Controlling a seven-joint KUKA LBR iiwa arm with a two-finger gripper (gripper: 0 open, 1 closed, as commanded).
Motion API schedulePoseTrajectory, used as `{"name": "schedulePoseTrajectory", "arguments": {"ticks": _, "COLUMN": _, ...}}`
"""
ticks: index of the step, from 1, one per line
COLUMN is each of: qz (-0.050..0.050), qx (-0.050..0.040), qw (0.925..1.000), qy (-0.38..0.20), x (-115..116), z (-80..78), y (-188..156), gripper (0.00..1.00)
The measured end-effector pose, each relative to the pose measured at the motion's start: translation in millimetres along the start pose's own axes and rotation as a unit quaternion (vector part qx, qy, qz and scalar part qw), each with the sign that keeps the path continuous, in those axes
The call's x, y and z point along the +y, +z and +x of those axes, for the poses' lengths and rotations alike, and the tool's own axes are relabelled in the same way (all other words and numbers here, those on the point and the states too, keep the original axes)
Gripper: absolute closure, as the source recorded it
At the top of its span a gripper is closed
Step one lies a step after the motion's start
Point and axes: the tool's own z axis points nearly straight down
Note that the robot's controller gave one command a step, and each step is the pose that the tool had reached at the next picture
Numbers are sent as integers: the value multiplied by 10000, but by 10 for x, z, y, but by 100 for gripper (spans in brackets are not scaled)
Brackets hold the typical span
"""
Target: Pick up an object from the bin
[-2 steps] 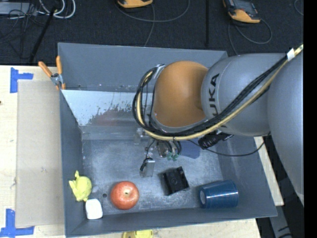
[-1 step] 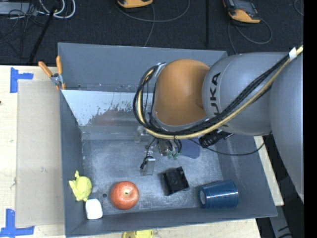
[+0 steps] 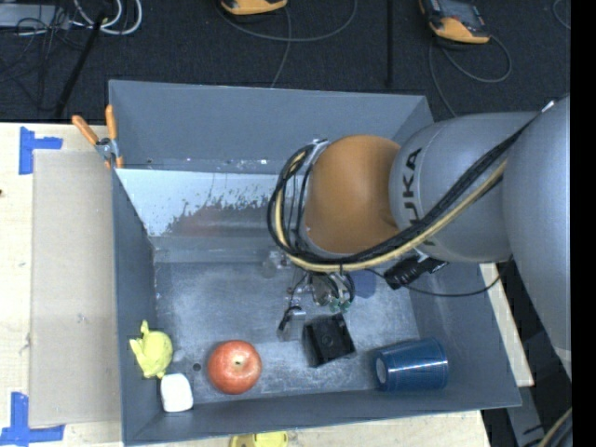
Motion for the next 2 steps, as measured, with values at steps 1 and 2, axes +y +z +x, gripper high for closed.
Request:
{"name": "schedulePoseTrajectory", "arguments": {"ticks": 1, "qz": 12, "qx": 47, "qw": 9994, "qy": 348, "x": -142, "z": 268, "y": 138, "gripper": 0}}
{"name": "schedulePoseTrajectory", "arguments": {"ticks": 2, "qz": 2, "qx": 45, "qw": 9995, "qy": 326, "x": -167, "z": 297, "y": 104, "gripper": 0}}
